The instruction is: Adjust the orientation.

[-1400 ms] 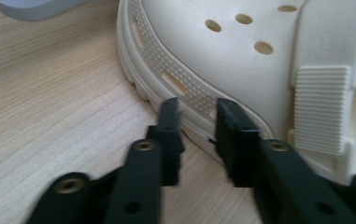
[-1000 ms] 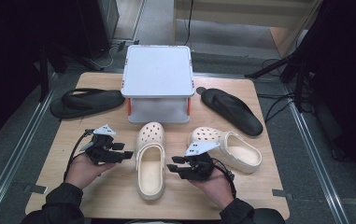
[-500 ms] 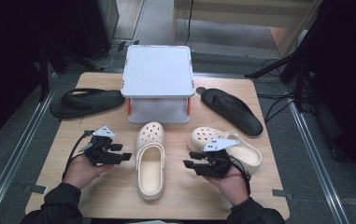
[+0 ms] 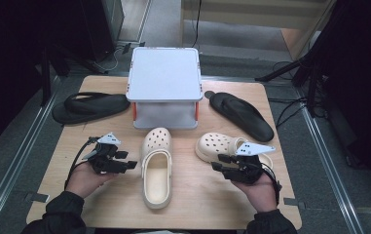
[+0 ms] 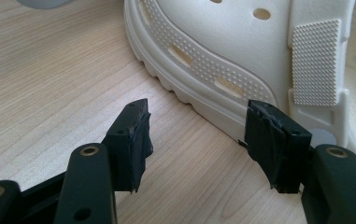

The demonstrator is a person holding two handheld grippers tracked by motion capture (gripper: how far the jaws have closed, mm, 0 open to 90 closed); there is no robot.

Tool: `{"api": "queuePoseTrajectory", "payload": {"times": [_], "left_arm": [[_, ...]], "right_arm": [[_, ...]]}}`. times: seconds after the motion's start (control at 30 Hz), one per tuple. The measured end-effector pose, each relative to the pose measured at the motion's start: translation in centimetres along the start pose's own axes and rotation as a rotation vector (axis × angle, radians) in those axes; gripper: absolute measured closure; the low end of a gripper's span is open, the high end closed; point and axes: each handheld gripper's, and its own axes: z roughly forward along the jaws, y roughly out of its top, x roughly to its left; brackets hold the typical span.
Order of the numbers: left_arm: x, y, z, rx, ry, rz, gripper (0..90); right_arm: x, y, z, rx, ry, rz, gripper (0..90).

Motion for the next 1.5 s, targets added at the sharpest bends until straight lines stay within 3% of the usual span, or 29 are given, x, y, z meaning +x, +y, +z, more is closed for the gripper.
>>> {"api": "queuePoseTrajectory", "payload": {"times": [0.23, 0.53, 0.87, 1.5], "left_arm": [[0.1, -0.1, 0.1, -0.004, -0.008, 0.006, 41.1], [0.2, 0.1, -0.1, -0.006, 0.007, 0.012, 41.2], [0.4, 0.0, 0.0, -0.002, 0.001, 0.009, 41.0], [0.5, 0.0, -0.1, 0.002, 0.006, 0.013, 41.1]], "right_arm": [[-0.7, -0.3, -0.9, 0.007, -0.037, 0.010, 56.3], [-1.9, -1.0, -2.7, -0.027, -0.103, 0.031, 53.2], [-3.2, -1.9, -3.8, 0.012, -0.168, 0.041, 50.8], [-4.3, -2.5, -3.3, 0.030, -0.184, 0.077, 48.7]]}}
